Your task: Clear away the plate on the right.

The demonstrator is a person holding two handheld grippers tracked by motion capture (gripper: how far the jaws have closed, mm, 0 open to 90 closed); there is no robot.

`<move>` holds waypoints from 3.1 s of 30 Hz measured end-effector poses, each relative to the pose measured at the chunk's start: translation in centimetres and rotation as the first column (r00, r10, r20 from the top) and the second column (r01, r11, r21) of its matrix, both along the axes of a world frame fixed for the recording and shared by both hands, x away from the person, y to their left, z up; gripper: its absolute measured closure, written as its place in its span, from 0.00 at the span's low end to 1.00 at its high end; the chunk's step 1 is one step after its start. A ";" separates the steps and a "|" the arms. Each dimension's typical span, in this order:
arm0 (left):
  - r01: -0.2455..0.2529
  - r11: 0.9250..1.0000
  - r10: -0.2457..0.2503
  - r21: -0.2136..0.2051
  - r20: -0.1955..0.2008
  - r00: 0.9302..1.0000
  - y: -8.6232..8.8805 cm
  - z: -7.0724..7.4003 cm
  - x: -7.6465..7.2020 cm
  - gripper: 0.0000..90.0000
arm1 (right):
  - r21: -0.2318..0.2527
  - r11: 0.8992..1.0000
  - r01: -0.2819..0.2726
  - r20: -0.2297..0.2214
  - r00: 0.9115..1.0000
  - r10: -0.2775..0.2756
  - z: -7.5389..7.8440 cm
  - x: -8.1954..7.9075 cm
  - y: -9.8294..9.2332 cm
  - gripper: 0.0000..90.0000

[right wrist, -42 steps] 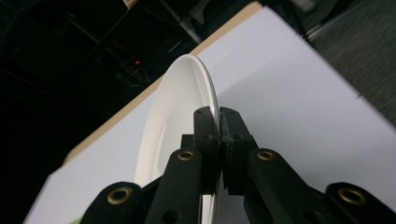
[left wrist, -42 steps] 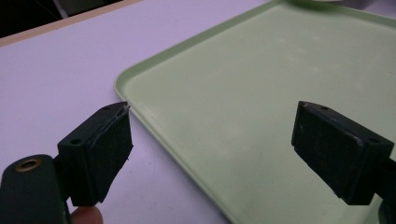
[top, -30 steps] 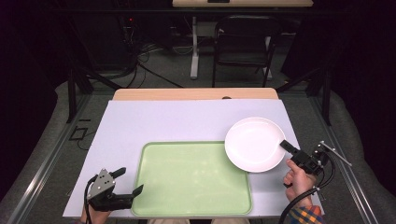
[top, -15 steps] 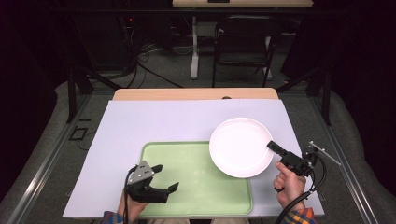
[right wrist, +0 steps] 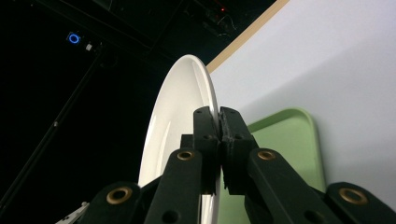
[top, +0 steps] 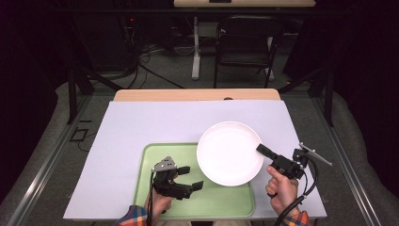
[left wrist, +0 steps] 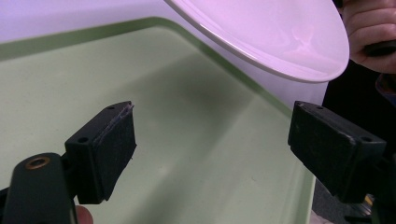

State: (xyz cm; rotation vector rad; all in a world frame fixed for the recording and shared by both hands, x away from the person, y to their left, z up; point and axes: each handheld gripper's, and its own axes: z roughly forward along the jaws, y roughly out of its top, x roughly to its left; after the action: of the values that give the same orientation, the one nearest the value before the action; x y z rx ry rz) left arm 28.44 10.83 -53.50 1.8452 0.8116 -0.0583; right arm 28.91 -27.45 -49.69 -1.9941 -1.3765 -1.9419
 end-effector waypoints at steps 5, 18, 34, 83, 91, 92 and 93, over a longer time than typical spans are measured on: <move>0.014 0.999 -0.014 -0.030 0.006 1.000 -0.1 0.2 -0.2 0.20 | 0.003 1.000 -0.029 -0.006 1.000 0.029 -0.1 -0.1 1.0 0.96; -0.025 0.998 0.026 -0.060 0.025 0.999 0.7 0.8 -0.3 0.46 | -0.056 0.994 -0.098 -0.001 0.995 0.098 -0.6 -0.2 3.4 0.97; -0.093 0.995 0.093 -0.034 0.008 0.996 2.4 1.1 -0.1 0.66 | -0.127 0.979 -0.159 0.006 0.987 0.161 -1.4 -0.3 4.7 0.93; -0.174 0.985 0.175 0.023 -0.092 0.980 4.7 0.3 1.2 0.76 | -0.292 0.928 -0.233 -0.050 0.972 0.228 -3.0 -0.5 8.0 0.87; -0.176 0.984 0.179 0.040 -0.110 0.978 4.7 0.0 1.4 0.76 | -0.291 0.925 -0.246 -0.075 0.969 0.234 -3.5 -0.3 8.1 0.87; -0.176 0.983 0.181 0.049 -0.113 0.977 4.8 -0.1 1.4 0.76 | -0.299 0.921 -0.251 -0.080 0.968 0.238 -3.7 -0.2 8.1 0.87; -0.176 0.983 0.181 0.049 -0.113 0.977 4.8 -0.1 1.4 0.76 | -0.299 0.921 -0.251 -0.080 0.968 0.238 -3.7 -0.2 8.1 0.87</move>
State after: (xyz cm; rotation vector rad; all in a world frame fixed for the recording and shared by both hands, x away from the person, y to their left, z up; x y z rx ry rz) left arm 29.87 15.60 -53.58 1.8102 1.0644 -0.0374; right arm 28.73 -19.31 -53.36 -1.8455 -1.9128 -1.6535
